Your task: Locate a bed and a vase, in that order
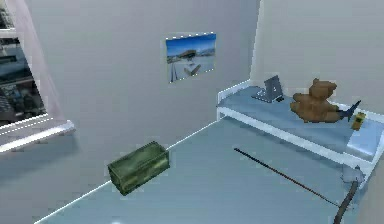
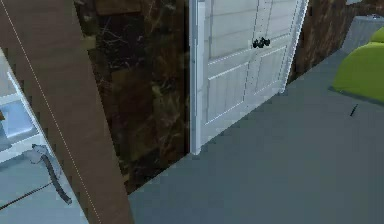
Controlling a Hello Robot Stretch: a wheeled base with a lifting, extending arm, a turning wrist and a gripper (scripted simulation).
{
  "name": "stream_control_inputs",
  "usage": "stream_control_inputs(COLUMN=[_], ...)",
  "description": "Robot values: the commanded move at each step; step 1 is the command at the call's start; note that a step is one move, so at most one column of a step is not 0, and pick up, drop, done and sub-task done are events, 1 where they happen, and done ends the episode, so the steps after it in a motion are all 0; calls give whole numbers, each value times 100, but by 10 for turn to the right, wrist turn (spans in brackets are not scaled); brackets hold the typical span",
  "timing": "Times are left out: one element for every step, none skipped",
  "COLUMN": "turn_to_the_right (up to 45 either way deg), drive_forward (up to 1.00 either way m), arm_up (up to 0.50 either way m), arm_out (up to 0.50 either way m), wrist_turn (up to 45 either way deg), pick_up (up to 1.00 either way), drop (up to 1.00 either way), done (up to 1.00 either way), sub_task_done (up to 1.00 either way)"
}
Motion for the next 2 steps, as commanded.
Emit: stream_control_inputs(turn_to_the_right=[240, 0], drive_forward=[0, 25], arm_up=[0, 0], arm_out=[0, 0], wrist_turn=[0, 0], pick_up=[0, 0], drop=[0, 0], done=[0, 0], sub_task_done=[0, 0])
